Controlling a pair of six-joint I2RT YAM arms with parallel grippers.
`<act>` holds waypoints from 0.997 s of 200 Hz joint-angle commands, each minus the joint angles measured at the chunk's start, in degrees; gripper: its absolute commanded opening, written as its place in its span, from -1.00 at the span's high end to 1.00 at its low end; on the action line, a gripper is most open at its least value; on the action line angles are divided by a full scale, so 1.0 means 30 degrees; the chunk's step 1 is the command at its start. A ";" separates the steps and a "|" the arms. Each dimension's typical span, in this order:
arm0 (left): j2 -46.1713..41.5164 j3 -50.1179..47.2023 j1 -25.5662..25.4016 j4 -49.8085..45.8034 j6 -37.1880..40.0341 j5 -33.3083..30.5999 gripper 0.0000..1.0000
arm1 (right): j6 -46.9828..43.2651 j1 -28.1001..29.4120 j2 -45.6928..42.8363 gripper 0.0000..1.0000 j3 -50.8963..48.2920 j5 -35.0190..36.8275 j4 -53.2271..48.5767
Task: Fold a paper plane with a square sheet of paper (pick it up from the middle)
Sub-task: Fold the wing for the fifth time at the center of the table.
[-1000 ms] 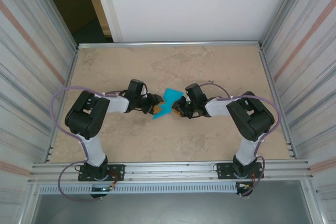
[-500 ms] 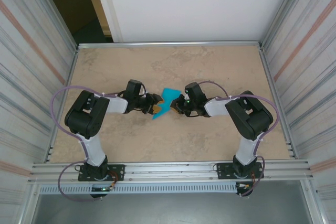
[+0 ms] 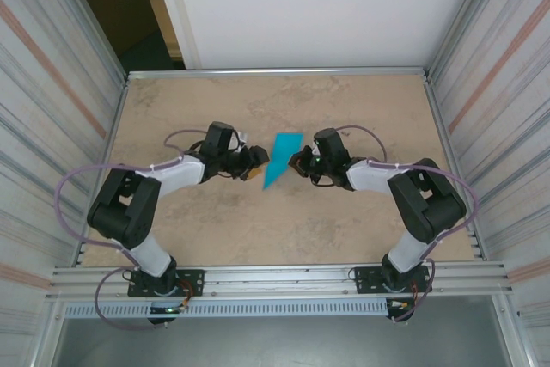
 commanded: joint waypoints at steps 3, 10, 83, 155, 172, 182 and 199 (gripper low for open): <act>-0.1097 0.0356 -0.0955 -0.1879 0.5585 -0.2701 -0.11 | -0.0164 -0.0393 -0.0720 0.96 -0.0276 0.0049 -0.1442; -0.1271 0.0360 -0.1296 -0.1823 0.6679 -0.3162 -0.11 | 0.0581 -0.0467 -0.0805 0.96 -0.0257 -0.0040 -0.1649; -0.0797 0.0456 -0.5279 -0.1081 1.6032 -0.8740 -0.14 | 0.0844 -0.0883 -0.0937 0.91 0.0386 -0.0791 -0.3053; 0.0862 0.0223 -0.5311 0.0907 2.0094 -0.8257 -0.06 | 0.0451 -0.1114 0.0577 0.89 0.1673 -0.2586 -0.3330; 0.1057 0.0174 -0.5315 0.1123 2.0459 -0.8316 -0.06 | 0.0479 -0.1084 0.0990 0.89 0.1925 -0.2933 -0.3293; 0.1182 0.0161 -0.5310 0.1245 2.0624 -0.8480 -0.05 | 0.0528 -0.1067 0.1170 0.89 0.2005 -0.3105 -0.3237; 0.1427 0.0197 -0.5304 0.1472 2.0826 -0.8857 -0.03 | 0.0668 -0.1041 0.1449 0.89 0.2061 -0.3354 -0.3082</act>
